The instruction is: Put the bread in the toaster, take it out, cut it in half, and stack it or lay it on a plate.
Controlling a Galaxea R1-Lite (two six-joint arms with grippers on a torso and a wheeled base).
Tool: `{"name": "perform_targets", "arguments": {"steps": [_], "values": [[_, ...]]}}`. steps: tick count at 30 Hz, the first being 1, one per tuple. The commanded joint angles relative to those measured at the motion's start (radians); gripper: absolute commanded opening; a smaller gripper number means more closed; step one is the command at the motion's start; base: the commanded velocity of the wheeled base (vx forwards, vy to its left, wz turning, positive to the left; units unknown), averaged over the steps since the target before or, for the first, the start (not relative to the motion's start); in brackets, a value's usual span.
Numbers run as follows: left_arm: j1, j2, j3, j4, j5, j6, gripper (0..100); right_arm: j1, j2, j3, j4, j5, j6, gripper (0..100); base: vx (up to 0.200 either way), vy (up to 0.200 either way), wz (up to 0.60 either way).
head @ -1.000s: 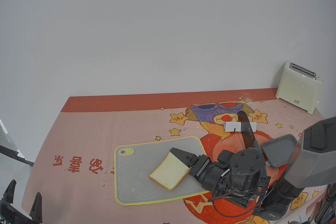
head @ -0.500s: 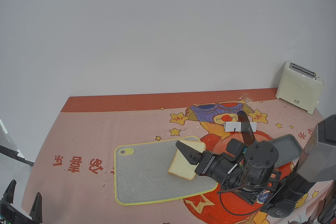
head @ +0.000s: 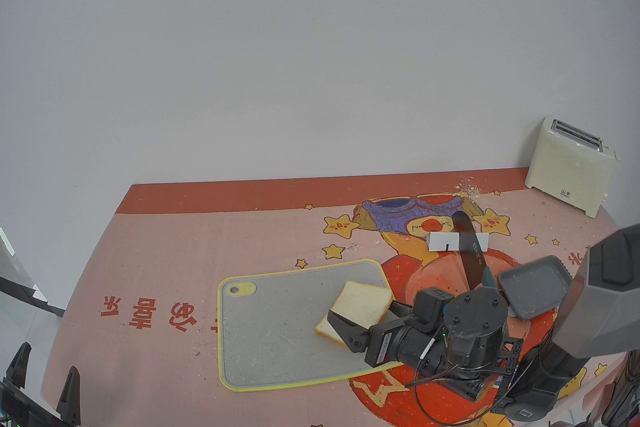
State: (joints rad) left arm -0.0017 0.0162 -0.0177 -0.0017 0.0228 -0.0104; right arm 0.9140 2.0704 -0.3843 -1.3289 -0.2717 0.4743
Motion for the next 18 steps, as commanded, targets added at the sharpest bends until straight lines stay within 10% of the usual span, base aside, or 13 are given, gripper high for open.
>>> {"name": "perform_targets", "arguments": {"steps": [1,18], "values": [[0.0,-0.01,0.018,0.0,0.0,0.0,100,0.016,-0.036,0.013,0.031,0.002,-0.057,100,0.0,0.0,0.0],[0.0,-0.01,0.018,-0.001,0.0,0.0,100,-0.009,-0.138,0.056,0.145,0.0,-0.284,100,0.0,0.0,0.0]]}}
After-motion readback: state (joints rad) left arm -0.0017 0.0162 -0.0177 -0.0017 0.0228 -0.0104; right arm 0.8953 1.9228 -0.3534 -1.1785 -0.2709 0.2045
